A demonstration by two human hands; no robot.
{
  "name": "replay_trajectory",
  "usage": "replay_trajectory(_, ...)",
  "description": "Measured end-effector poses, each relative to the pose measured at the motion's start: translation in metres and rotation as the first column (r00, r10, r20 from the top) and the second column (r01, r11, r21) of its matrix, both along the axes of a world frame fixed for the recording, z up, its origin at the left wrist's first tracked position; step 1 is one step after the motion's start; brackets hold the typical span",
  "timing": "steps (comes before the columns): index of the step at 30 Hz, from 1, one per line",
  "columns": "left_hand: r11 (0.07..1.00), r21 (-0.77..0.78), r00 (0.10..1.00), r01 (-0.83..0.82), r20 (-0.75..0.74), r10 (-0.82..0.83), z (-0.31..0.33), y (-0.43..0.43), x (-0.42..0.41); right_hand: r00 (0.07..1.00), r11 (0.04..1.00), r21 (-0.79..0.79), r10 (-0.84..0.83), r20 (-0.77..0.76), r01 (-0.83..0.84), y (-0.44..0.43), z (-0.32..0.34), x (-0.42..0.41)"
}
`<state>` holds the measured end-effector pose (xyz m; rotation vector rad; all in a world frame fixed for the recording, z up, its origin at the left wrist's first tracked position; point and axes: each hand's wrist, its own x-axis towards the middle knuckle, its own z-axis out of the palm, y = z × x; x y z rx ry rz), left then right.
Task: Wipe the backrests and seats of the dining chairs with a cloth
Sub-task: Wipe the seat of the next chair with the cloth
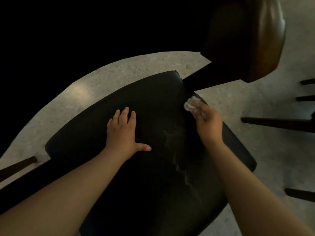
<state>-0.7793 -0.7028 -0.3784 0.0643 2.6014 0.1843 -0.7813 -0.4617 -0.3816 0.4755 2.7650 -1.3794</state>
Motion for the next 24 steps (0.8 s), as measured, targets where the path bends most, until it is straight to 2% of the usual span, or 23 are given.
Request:
replay_trajectory(5, 1.0, -0.005, 1.0, 0.017, -0.003, -0.017, 0.002, 0.0, 0.001, 0.99, 0.989, -0.035, 0.143, -0.008, -0.143, -0.004, 0.005, 0.035)
replay_trajectory(9, 1.0, -0.01, 1.0, 0.011, -0.005, -0.011, 0.002, 0.001, 0.001, 0.998, 0.999, 0.043, -0.005, -0.065, 0.008, 0.021, 0.009, 0.011)
replay_trajectory(13, 1.0, 0.001, 1.0, 0.006, -0.015, -0.006, 0.0, -0.001, 0.002, 0.993, 0.993, -0.028, -0.116, 0.001, 0.116, 0.026, 0.002, 0.008)
replay_trajectory(15, 1.0, 0.006, 1.0, 0.004, -0.019, -0.004, 0.001, -0.001, 0.002, 0.993, 0.992, -0.043, -0.118, 0.003, 0.118, 0.01, 0.0, 0.024)
replay_trajectory(20, 0.999, 0.012, 0.999, 0.033, -0.01, -0.033, 0.006, -0.002, 0.004, 0.999, 0.997, -0.053, 0.05, 0.009, -0.05, -0.002, 0.007, 0.054)
replay_trajectory(24, 0.995, 0.069, 0.998, 0.066, -0.021, -0.065, 0.005, 0.001, 0.018, 0.999, 0.999, -0.023, -0.043, -0.025, 0.042, 0.02, 0.018, 0.034)
